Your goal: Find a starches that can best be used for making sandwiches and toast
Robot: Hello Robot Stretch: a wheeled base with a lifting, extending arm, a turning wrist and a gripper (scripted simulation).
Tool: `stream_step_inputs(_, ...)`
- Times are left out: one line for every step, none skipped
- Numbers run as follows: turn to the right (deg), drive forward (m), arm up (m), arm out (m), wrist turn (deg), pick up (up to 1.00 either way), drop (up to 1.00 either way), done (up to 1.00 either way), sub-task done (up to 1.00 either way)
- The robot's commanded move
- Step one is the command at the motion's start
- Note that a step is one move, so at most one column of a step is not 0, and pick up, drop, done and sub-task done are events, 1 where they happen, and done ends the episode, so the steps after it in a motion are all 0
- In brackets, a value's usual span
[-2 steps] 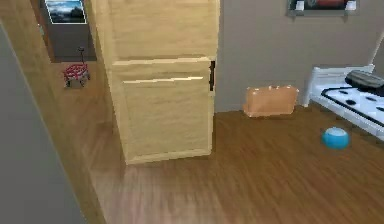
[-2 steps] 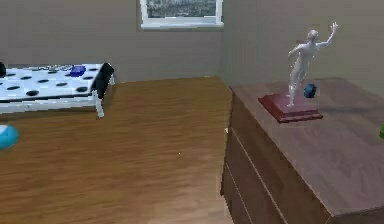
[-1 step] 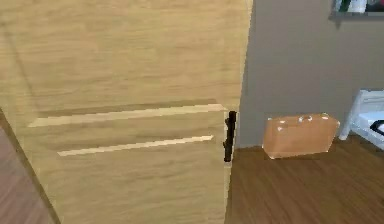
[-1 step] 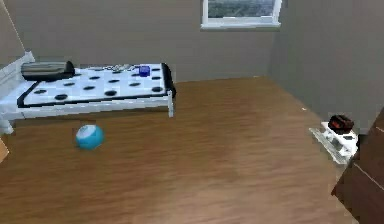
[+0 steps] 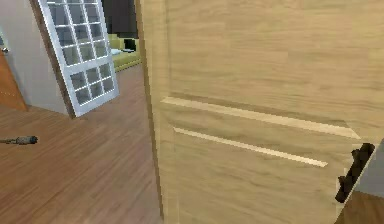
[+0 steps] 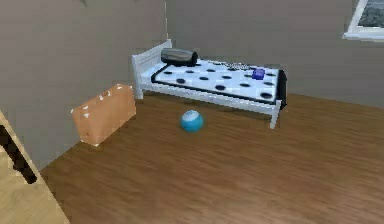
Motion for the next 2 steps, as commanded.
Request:
stream_step_inputs(0.0, 0.35, 0.0, 0.0, 0.0, 0.0, 0.0, 0.0, 0.0)
stream_step_inputs(-45.0, 0.0, 0.0, 0.0, 0.0, 0.0, 0.0, 0.0, 0.0)
